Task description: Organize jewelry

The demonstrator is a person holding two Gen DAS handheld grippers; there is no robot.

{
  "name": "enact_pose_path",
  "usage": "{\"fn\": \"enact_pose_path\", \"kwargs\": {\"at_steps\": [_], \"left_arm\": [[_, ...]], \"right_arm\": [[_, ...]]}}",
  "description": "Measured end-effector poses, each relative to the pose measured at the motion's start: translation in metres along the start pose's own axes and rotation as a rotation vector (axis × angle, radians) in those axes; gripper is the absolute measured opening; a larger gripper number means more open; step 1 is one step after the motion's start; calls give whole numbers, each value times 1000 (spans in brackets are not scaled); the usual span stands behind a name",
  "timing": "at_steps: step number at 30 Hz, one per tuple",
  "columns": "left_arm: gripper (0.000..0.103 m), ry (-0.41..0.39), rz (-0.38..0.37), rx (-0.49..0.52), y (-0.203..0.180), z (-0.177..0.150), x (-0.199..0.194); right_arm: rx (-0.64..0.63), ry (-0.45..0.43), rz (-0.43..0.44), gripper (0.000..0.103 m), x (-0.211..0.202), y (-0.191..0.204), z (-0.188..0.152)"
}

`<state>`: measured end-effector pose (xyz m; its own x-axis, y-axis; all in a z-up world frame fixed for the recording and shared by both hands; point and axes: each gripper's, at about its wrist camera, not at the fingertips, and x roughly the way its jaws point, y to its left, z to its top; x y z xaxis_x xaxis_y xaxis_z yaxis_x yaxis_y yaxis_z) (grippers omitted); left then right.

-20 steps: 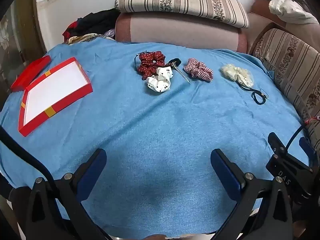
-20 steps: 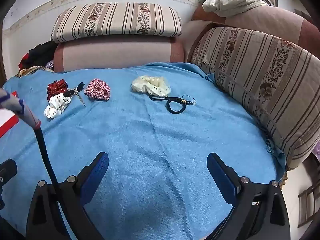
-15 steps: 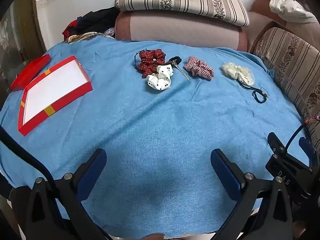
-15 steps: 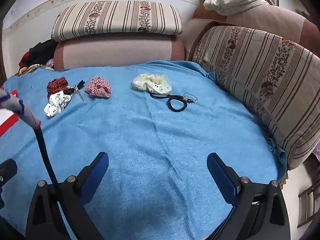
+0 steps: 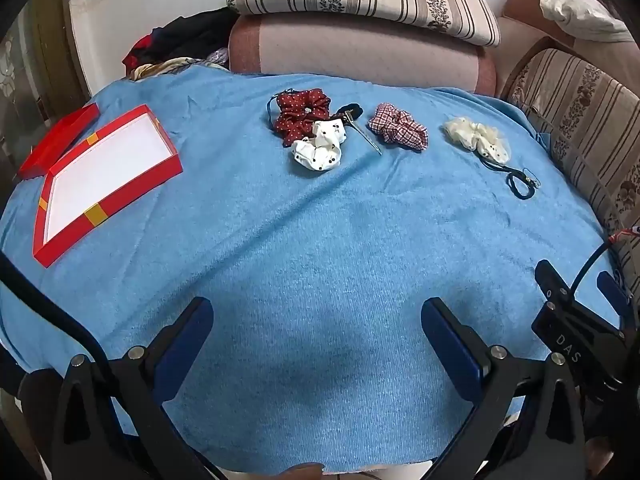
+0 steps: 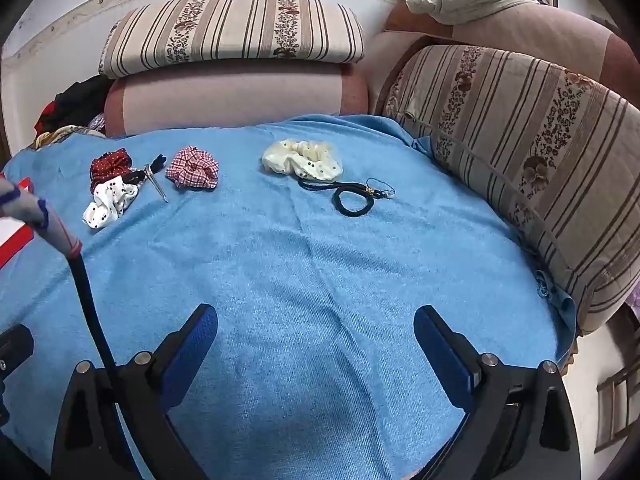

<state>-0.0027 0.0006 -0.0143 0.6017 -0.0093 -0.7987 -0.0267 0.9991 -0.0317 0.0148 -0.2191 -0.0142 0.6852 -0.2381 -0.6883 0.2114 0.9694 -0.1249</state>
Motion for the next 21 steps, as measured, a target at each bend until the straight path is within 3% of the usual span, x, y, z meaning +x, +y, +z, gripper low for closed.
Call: {"fn": "enact_pose_path", "kwargs": {"at_steps": [9, 14, 21], "left_arm": [[103, 7, -3, 8, -5, -7, -9], [103, -7, 24, 7, -8, -30, -22], [103, 51, 42, 133, -25, -53, -27]], "right_arm": [[11, 7, -4, 100, -1, -4, 2], [19, 3, -7, 100, -2, -6, 4], [18, -7, -5, 100, -8, -5, 7]]}}
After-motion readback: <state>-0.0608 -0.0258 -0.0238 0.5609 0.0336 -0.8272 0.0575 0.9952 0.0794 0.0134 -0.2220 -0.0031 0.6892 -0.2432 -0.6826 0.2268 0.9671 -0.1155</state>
